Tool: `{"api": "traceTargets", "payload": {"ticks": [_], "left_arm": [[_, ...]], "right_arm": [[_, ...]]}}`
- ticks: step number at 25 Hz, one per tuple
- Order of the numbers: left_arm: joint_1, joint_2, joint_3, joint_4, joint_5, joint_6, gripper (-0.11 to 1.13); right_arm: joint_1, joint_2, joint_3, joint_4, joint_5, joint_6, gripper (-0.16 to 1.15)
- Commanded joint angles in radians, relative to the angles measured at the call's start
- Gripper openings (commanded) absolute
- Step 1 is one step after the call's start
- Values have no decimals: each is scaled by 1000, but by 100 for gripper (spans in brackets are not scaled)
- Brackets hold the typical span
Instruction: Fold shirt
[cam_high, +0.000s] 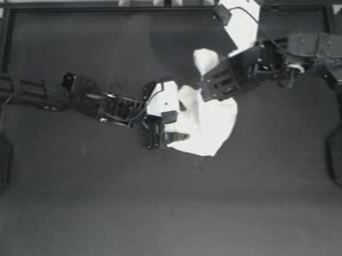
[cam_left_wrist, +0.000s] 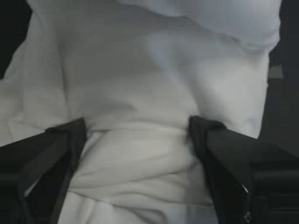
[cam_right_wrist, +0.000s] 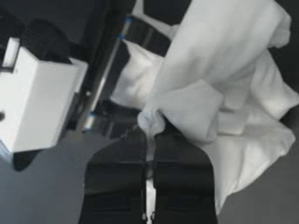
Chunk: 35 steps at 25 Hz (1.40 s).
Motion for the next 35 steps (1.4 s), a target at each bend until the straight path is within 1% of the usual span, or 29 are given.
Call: {"api": "traceTargets", "payload": {"ticks": [1,4,7,12,18,21,24,29,35], "left_arm": [[-2,-54,0,-2,5,0,100],[3,-120,12,0,12,0,100],[6,-189,34,3,43,3,100],[9,-298,86,5,84,6,100],[29,-430,173,6,153,8,100],[40,-486,222,6,169,8,100],[49,-531,272,5,181,6,100],[55,-591,331,0,195,2,100],[63,-615,367,-2,196,0,100]], "right_arm": [[2,-11,-23,5,-5,-8,4],[2,-5,-20,5,-17,-8,4],[2,2,-20,3,-18,-9,4],[2,20,-35,-2,-18,-12,4],[2,63,-69,11,-18,-34,4],[2,91,-98,17,-15,-46,4],[2,124,-126,34,-17,-63,4],[5,193,-178,78,-14,-103,4],[6,245,-198,124,-17,-160,5]]}}
